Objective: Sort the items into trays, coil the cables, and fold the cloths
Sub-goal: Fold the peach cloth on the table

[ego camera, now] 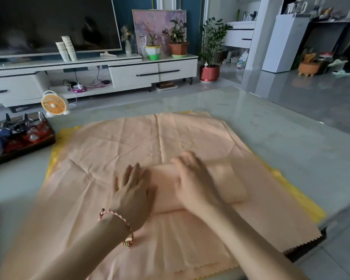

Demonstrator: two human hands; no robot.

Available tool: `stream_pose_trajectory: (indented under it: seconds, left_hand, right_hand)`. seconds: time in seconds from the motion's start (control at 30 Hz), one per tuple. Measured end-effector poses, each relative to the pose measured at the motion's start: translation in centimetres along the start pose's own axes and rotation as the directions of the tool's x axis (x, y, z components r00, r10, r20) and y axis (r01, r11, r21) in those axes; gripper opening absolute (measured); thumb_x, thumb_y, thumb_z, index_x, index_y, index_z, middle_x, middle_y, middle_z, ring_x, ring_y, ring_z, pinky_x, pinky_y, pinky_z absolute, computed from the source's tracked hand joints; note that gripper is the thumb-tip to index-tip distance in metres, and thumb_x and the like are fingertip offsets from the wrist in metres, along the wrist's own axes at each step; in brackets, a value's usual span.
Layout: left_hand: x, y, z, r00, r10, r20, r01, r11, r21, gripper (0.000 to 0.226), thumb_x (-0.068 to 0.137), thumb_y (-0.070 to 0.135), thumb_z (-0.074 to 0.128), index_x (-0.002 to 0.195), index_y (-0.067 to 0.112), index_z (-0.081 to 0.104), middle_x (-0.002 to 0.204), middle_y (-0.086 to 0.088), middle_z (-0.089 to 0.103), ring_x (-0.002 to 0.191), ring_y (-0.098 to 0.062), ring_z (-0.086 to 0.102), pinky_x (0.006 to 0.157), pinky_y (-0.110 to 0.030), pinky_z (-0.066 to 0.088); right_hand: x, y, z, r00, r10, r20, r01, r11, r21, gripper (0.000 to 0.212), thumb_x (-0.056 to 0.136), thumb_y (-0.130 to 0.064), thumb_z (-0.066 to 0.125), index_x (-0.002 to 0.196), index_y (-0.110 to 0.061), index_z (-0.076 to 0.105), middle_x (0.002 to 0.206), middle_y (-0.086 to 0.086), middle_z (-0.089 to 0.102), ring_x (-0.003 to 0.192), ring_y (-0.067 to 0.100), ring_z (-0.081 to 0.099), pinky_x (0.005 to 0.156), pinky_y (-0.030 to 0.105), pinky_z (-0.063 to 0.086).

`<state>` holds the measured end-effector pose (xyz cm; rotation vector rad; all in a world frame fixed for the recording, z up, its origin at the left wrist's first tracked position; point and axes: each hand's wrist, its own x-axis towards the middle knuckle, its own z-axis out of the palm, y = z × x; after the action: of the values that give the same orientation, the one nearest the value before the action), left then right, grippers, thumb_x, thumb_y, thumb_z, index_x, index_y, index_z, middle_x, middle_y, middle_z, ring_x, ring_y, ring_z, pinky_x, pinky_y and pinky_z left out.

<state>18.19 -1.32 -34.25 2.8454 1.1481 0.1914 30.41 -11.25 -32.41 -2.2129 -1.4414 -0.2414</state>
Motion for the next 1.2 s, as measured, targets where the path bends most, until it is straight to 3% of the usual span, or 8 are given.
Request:
stream_pose_trajectory:
  seconds: [0.1, 0.3, 0.5, 0.63, 0.83, 0.93, 1.03, 1.2]
  left_hand:
    - [0.3, -0.4, 0.9, 0.998, -0.057, 0.038, 0.057, 0.998, -0.016, 0.054, 0.098, 0.048, 0.017, 0.149, 0.033, 0.008, 0.157, 0.002, -0.012, 0.145, -0.017, -0.011, 0.114, -0.040, -0.008]
    - [0.4, -0.8, 0.3, 0.955, -0.280, 0.098, 0.292, 0.948, -0.128, 0.069, 0.098, 0.046, 0.024, 0.148, 0.014, -0.011, 0.158, 0.001, -0.003, 0.145, -0.017, -0.011, 0.109, -0.048, -0.019]
    - [2.1, -0.1, -2.2, 0.972, -0.236, -0.019, 0.161, 0.717, -0.678, 0.086, 0.079, -0.007, 0.057, 0.148, 0.014, 0.010, 0.123, -0.015, 0.049, 0.115, -0.033, 0.048, 0.096, -0.023, 0.034]
    - [0.7, 0.6, -6.1, 0.921, -0.057, -0.386, -0.186, 0.806, -0.562, 0.079, 0.069, -0.020, 0.061, 0.139, 0.009, 0.038, 0.072, 0.010, 0.041, 0.063, -0.002, 0.046, 0.064, 0.003, 0.030]
    - [-0.2, -1.3, -11.4, 0.837, -0.034, -0.546, -0.401, 0.641, -0.654, 0.071, 0.077, -0.001, 0.069, 0.131, 0.032, 0.037, 0.094, 0.009, 0.059, 0.088, -0.003, 0.059, 0.081, -0.007, 0.043]
    - [-0.8, -1.6, -11.5, 0.922, -0.319, -0.219, -0.122, 0.298, -0.947, 0.084, 0.062, 0.037, 0.083, 0.133, 0.020, 0.041, 0.111, 0.002, 0.063, 0.100, -0.008, 0.061, 0.083, -0.020, 0.046]
    - [-1.8, 0.3, -9.5, 0.925, 0.060, 0.375, 0.380, -0.167, -0.910, 0.052, 0.063, 0.045, 0.070, 0.101, 0.010, 0.072, 0.100, -0.008, 0.072, 0.082, -0.018, 0.070, 0.068, -0.030, 0.057]
    - [-1.9, 1.3, -7.7, 0.964, -0.079, 0.253, 0.230, -0.218, -0.948, 0.024, 0.076, 0.020, 0.061, 0.093, 0.004, 0.069, 0.085, -0.012, 0.074, 0.074, -0.018, 0.071, 0.058, -0.024, 0.056]
  right_hand:
    - [0.1, -0.8, 2.4, 0.973, -0.088, 0.212, 0.077, 0.995, 0.063, 0.045, 0.096, -0.031, 0.039, 0.141, -0.021, 0.038, 0.152, 0.004, 0.025, 0.139, 0.020, 0.022, 0.115, 0.035, 0.010]
    - [1.4, 4.9, 1.7, 0.897, 0.254, 0.361, -0.185, 0.959, -0.216, 0.065, 0.096, -0.058, 0.015, 0.150, -0.024, 0.009, 0.159, 0.003, -0.003, 0.146, 0.017, -0.007, 0.114, 0.048, -0.009]
    - [1.7, 4.3, -0.2, 0.968, 0.168, 0.186, -0.143, 0.979, -0.144, 0.055, 0.093, -0.027, 0.041, 0.145, -0.017, 0.026, 0.152, 0.004, 0.025, 0.143, 0.021, 0.012, 0.116, 0.040, 0.002]
    - [3.0, 0.7, -2.8, 0.942, 0.129, 0.311, -0.221, 0.934, 0.283, 0.077, 0.079, -0.014, 0.057, 0.147, -0.019, 0.021, 0.144, 0.006, 0.039, 0.136, 0.024, 0.029, 0.114, 0.031, 0.020]
    - [3.3, -0.7, -7.5, 0.945, 0.061, 0.322, -0.234, 0.814, 0.532, 0.014, 0.075, -0.019, 0.071, 0.081, -0.009, 0.066, 0.068, 0.000, 0.063, 0.067, 0.015, 0.061, 0.061, 0.027, 0.044]
    - [2.4, -0.6, -8.8, 0.912, 0.074, 0.405, -0.384, 0.506, 0.772, 0.018, 0.076, -0.022, 0.074, 0.092, -0.014, 0.070, 0.086, 0.005, 0.074, 0.079, 0.022, 0.071, 0.073, 0.032, 0.055]
    - [1.7, -0.7, -8.5, 0.881, 0.145, 0.450, -0.471, 0.187, 0.862, 0.005, 0.080, -0.014, 0.071, 0.085, -0.013, 0.071, 0.084, 0.006, 0.074, 0.072, 0.018, 0.071, 0.062, 0.023, 0.056]
    - [1.2, -0.5, -7.8, 0.798, 0.148, 0.585, -0.593, 0.016, 0.805, 0.013, 0.083, -0.016, 0.065, 0.093, -0.012, 0.072, 0.092, 0.007, 0.071, 0.072, 0.015, 0.066, 0.062, 0.020, 0.053]
